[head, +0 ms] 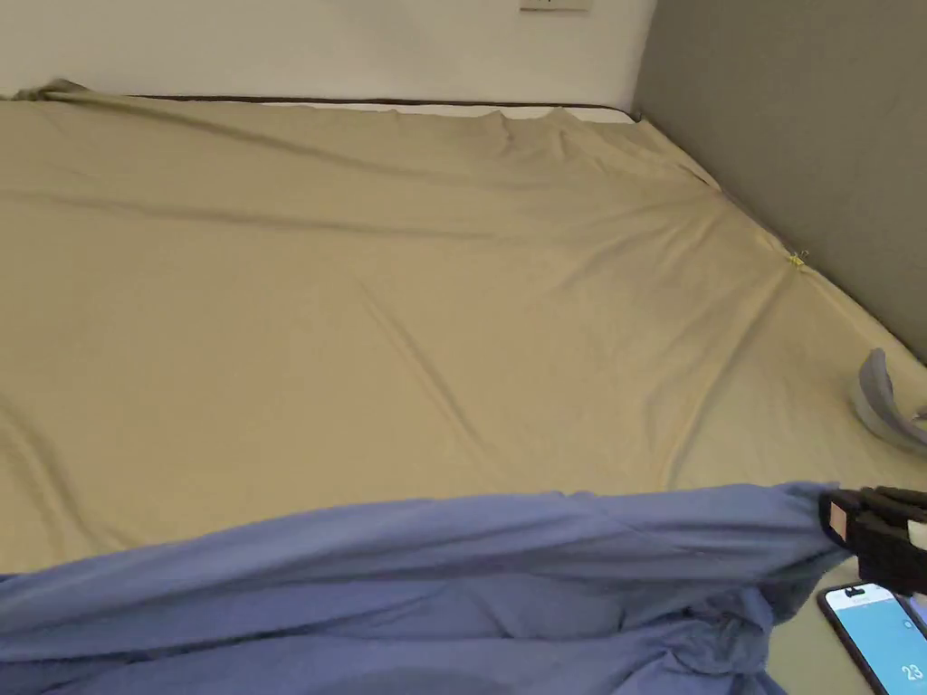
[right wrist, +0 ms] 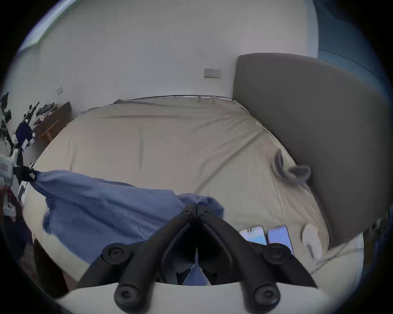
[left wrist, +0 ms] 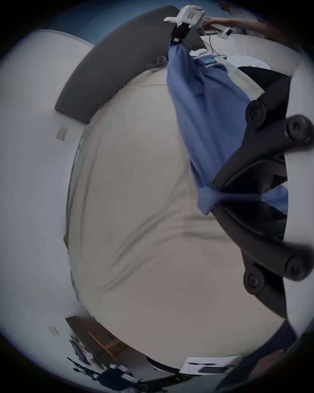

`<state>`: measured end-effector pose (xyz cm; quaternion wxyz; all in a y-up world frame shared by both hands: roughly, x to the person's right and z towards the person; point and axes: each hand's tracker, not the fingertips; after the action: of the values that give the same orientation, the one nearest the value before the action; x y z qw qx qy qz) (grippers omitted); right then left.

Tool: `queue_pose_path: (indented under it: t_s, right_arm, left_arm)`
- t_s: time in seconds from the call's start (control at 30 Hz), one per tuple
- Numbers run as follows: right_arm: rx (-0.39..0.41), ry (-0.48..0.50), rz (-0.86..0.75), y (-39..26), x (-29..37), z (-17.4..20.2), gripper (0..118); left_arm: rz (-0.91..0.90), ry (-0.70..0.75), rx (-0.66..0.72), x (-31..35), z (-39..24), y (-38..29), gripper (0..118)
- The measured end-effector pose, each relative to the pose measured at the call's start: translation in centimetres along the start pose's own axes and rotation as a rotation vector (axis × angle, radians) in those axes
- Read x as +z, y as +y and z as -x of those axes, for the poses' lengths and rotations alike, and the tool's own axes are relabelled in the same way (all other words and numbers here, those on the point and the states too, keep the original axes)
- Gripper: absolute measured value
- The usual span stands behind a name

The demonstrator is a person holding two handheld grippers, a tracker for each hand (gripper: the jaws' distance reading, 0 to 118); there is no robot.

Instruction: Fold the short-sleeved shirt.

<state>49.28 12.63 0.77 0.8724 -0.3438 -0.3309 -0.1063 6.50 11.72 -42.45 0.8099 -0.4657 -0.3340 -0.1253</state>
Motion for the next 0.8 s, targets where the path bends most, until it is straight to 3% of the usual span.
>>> queue_pose_path:
  t_s: [0.17,0.27,0.5,0.53,0.57,0.6,0.63,0.7,0.8]
  right_arm:
    - [-0.06,0.004,0.174,-8.5,-0.3,0.3,2]
    - [-0.032,-0.027,0.259,-11.6,-2.9,0.9,2]
    - [-0.047,-0.039,0.294,-12.4,-7.9,-0.2,2]
    - [-0.062,-0.022,0.31,-12.3,-8.3,-0.2,10]
    - [-0.097,0.004,0.329,-12.0,-8.2,-0.4,35]
    - [-0.129,0.007,0.329,-11.6,-7.9,-0.5,71]
    - [-0.133,-0.027,0.328,-11.1,-7.4,-0.5,85]
    - [-0.1,-0.006,0.259,-9.6,-4.1,-0.5,98]
    - [-0.159,0.04,0.167,-7.1,1.3,0.2,99]
  left_arm:
    - [0.254,0.053,-0.016,-5.2,0.6,-6.2,3]
    - [0.369,0.065,-0.033,-9.1,0.3,-7.9,3]
    - [0.355,0.078,-0.021,-9.8,0.4,-6.9,5]
    - [0.357,0.078,-0.017,-9.8,0.4,-6.9,17]
    - [0.348,0.069,0.013,-9.3,0.6,-6.8,49]
    - [0.339,0.047,0.053,-8.3,0.8,-6.9,86]
    - [0.339,0.054,0.036,-7.3,0.9,-6.9,86]
    - [0.286,0.048,-0.012,-2.8,0.9,-6.7,86]
    - [0.146,0.072,0.005,4.7,0.9,-7.5,86]
